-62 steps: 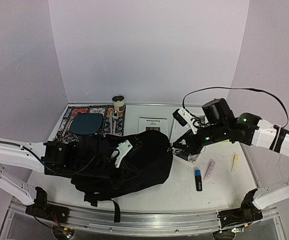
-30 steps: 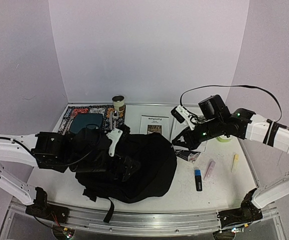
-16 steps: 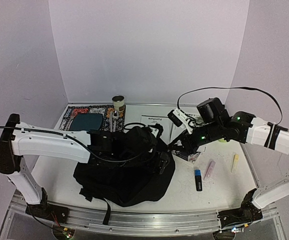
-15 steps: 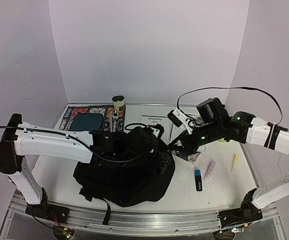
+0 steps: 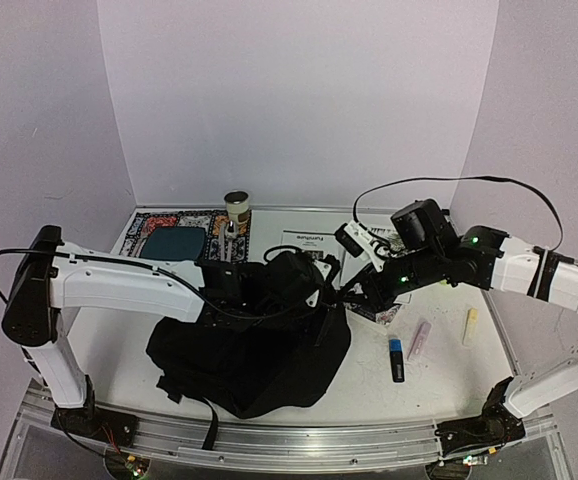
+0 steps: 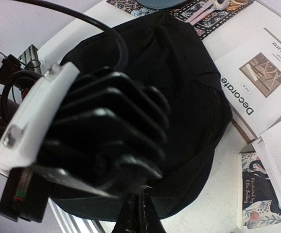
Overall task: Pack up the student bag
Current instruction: Hold the largest pocket of the student bag, then unzip the largest pocket of the student bag.
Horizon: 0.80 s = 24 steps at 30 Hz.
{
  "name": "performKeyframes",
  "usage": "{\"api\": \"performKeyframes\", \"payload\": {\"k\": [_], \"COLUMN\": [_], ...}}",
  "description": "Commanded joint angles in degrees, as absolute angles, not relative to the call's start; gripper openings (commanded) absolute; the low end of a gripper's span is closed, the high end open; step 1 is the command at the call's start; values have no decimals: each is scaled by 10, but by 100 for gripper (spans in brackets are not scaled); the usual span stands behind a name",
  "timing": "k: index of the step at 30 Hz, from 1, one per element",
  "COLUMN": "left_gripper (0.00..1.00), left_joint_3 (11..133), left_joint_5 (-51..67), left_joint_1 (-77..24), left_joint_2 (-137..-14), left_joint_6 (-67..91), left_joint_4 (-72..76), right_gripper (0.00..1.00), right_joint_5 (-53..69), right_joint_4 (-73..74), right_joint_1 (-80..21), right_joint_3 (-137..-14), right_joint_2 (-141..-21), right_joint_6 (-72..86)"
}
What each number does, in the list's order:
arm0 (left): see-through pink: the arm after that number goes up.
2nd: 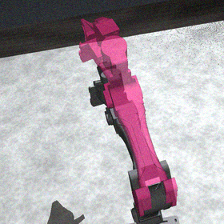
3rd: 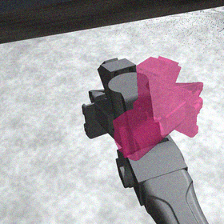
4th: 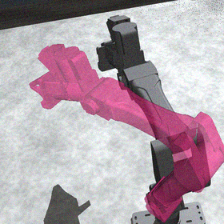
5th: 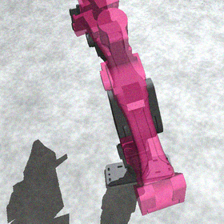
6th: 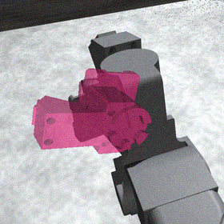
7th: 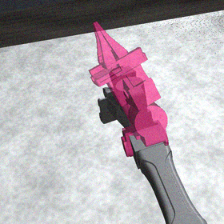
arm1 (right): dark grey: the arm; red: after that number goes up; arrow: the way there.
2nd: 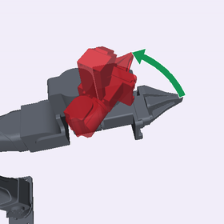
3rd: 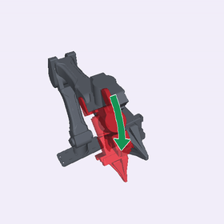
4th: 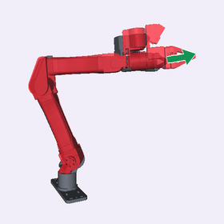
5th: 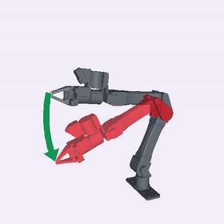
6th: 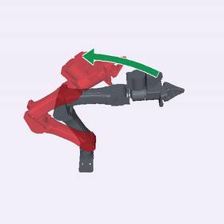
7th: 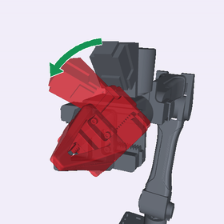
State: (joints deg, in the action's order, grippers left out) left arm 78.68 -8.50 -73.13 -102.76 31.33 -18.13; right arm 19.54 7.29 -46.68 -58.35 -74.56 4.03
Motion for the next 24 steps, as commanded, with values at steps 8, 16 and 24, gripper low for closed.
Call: {"api": "performKeyframes", "payload": {"k": [8,16,24], "left_gripper": [0,0,0], "left_joint_3": [653,613,589], "left_joint_5": [-10,15,9], "left_joint_1": [-761,-796,-827], "left_joint_2": [-856,-802,-759], "left_joint_6": [302,281,272], "left_joint_4": [-179,-192,-217], "right_gripper": [0,0,0], "right_joint_5": [97,88,84], "right_joint_4": [45,45,44], "right_joint_1": [-449,-438,-415], "right_joint_3": [-641,-695,-736], "right_joint_2": [-786,-853,-922], "right_joint_6": [26,15,5]}}
